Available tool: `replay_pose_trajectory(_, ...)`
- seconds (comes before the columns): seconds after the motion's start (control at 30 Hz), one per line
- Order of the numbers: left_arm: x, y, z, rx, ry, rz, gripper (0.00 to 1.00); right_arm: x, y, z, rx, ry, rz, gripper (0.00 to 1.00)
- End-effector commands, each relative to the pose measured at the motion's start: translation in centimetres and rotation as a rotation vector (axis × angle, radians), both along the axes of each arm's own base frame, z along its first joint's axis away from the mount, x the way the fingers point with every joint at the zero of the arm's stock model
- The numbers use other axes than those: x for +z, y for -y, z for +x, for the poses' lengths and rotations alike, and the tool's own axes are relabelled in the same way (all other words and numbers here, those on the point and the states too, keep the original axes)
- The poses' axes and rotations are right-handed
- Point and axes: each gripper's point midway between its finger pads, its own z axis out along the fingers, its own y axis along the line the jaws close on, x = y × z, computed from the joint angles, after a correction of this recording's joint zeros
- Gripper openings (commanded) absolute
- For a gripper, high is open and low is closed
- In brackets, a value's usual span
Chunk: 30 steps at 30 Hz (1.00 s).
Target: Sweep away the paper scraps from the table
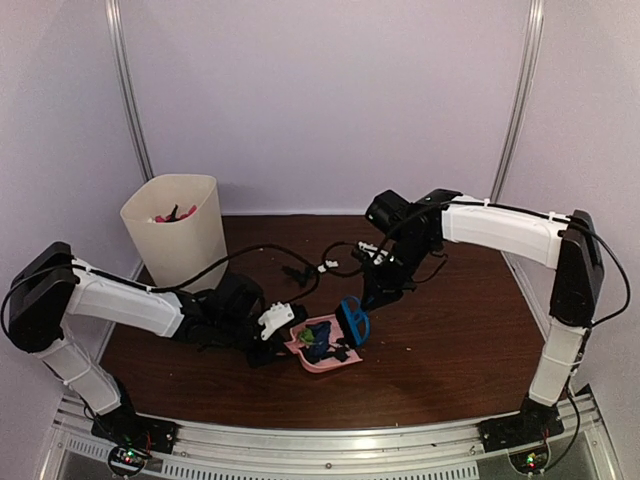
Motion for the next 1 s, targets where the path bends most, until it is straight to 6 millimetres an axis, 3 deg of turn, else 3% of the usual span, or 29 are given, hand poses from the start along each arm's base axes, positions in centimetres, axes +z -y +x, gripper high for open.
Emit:
replay_pose_trajectory(0.0, 2.1, 0.7, 0.2, 0.019, 0.031, -0.116, 0.0, 1.8, 0.3, -0.4, -0.026, 0.034, 0.024, 0.0)
replay_pose_trajectory(0.2, 4.5, 0.8, 0.2, 0.048, 0.059, -0.214, 0.0, 4.0, 0.1, -1.0, -0.029, 0.051, 0.082, 0.0)
replay_pose_trajectory(0.63, 12.0, 0.4, 0.5, 0.092, 0.172, -0.384, 0.0, 10.7, 0.9, -2.6, -0.053, 0.134, 0.237, 0.0)
replay_pose_trajectory(0.97, 15.7, -0.4, 0.6, 0.136, 0.209, -0.462, 0.0, 13.6, 1.7, -2.8, -0.1, 0.205, 0.326, 0.0)
